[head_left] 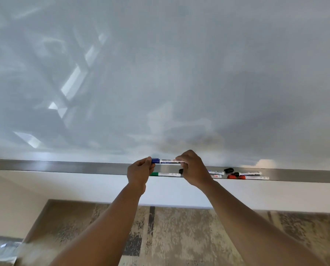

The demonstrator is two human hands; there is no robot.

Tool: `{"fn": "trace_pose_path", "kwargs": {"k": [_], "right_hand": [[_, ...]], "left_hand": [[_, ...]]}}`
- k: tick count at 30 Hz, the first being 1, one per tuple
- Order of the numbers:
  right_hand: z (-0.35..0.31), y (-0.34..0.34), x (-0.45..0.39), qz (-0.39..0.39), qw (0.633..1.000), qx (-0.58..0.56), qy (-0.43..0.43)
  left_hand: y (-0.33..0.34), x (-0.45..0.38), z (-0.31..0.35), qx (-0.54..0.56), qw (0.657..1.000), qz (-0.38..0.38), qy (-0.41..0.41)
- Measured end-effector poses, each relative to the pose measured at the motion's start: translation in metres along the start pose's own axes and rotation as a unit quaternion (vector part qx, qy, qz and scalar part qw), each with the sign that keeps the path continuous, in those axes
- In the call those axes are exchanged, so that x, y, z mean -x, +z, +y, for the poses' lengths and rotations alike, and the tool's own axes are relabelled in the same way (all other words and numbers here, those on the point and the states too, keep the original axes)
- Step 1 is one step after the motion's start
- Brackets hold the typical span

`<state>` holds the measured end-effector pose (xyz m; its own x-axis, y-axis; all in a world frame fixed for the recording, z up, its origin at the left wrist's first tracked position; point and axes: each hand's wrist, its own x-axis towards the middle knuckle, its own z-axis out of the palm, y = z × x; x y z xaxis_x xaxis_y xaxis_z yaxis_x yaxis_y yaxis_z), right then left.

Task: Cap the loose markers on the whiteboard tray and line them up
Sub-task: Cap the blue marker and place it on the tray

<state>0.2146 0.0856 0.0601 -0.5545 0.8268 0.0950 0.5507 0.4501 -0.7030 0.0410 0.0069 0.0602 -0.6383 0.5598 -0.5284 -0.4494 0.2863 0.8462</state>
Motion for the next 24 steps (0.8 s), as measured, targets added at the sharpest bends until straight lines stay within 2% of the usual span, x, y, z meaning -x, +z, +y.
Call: {"fn": "trace_pose_path", "kwargs": {"k": [5, 9, 12, 16, 24], "right_hand": [[0.015, 0.016, -0.004, -0.023, 0.999, 0.015, 0.025], [0.025, 0.029, -0.007, -0.013, 0.998, 0.042, 0.040], [0.030, 0.039, -0.008, -0.011, 0.995, 0.085, 0.055], [0.039, 0.052, -0.012, -0.015, 0.992, 0.079, 0.102], [0.057, 0.072, -0.022, -0.051, 0.986, 0.080, 0.135]], "left_hand": [[-0.005, -0.019, -0.016, -0.024, 0.999, 0.018, -0.022], [-0.006, -0.030, -0.025, -0.057, 0.998, 0.028, -0.028], [-0.007, -0.039, -0.034, -0.106, 0.993, 0.040, -0.017], [-0.006, -0.050, -0.046, -0.182, 0.982, 0.044, -0.008], [-0.002, -0.066, -0.058, -0.287, 0.957, 0.038, 0.023]]}}
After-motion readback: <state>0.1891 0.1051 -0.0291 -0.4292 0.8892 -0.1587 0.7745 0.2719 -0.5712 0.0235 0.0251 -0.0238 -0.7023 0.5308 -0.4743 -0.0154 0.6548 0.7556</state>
